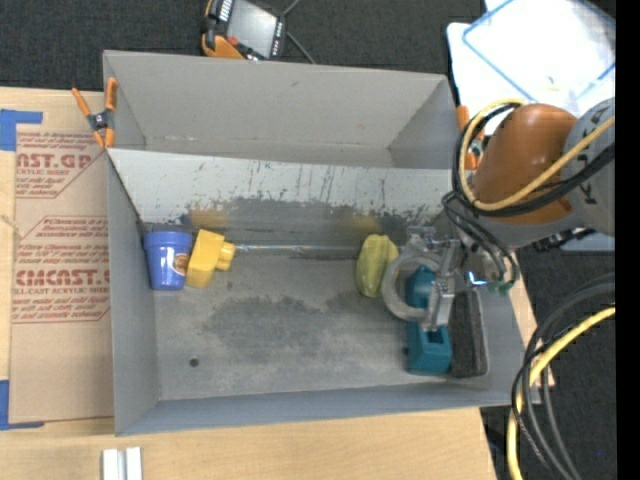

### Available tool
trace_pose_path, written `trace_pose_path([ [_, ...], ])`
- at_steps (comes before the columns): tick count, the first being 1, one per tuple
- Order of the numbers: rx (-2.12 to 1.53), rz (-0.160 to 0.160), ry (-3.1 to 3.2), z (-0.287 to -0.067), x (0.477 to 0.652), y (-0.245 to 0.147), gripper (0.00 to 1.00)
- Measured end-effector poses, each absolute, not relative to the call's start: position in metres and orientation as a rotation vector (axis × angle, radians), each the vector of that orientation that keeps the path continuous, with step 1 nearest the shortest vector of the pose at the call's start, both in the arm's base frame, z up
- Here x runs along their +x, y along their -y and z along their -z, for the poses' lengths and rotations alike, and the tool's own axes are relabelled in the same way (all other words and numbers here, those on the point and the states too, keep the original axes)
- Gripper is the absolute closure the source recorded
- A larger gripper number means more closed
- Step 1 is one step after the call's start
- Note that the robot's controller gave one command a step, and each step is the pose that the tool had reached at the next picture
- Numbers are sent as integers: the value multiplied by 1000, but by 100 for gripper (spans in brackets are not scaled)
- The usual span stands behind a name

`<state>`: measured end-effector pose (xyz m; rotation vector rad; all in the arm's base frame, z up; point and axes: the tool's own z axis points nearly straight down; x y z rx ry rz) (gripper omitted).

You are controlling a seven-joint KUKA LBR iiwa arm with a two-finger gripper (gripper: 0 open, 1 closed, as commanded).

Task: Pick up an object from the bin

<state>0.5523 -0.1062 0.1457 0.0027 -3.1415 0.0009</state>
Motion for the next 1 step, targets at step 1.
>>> trace_pose_path([
  [1,124,-3,3144,-120,570,86,0],
])
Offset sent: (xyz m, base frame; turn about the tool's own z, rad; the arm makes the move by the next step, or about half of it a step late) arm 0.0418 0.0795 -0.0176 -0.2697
